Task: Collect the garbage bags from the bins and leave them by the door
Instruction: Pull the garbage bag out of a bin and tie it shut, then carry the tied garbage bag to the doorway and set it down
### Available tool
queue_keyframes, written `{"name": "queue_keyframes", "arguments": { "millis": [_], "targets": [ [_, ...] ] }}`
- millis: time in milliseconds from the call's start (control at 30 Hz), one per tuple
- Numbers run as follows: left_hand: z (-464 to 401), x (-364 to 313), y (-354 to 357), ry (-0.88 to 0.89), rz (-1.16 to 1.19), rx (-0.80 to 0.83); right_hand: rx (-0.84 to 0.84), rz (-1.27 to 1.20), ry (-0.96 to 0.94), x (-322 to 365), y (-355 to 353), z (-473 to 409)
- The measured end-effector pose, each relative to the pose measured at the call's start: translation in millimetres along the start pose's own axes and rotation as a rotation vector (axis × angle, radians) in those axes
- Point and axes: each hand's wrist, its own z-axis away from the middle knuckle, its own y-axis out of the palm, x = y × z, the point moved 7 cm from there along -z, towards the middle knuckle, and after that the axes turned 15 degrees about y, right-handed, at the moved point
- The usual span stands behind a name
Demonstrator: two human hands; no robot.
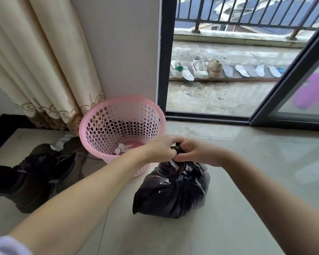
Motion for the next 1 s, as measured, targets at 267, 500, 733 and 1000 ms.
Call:
{"name": "queue_keyframes", "arguments": {
  "millis": [267, 500, 733, 1000],
  "targets": [
    [4.1, 28.1, 1.5, -0.118, 0.651, -0.151, 0.17, -0.688, -0.015, -34.7, -16.5, -1.8],
    [5.0, 64.7, 40.0, -0.261, 0.605, -0.1, -0.216, -0.066, 0.07, -63.1, -2.6, -26.5],
    [5.0, 60.2, 45.5, -0.331, 0.215, -0.133, -0.293, 0.199, 0.097, -69.4, 4.2, -9.3],
    [-1.1, -101.3, -34.3, -0.382, 0.192, -0.091, -0.238, 0.189, 0.167, -1.1, -85.9, 101.5]
  ]
}}
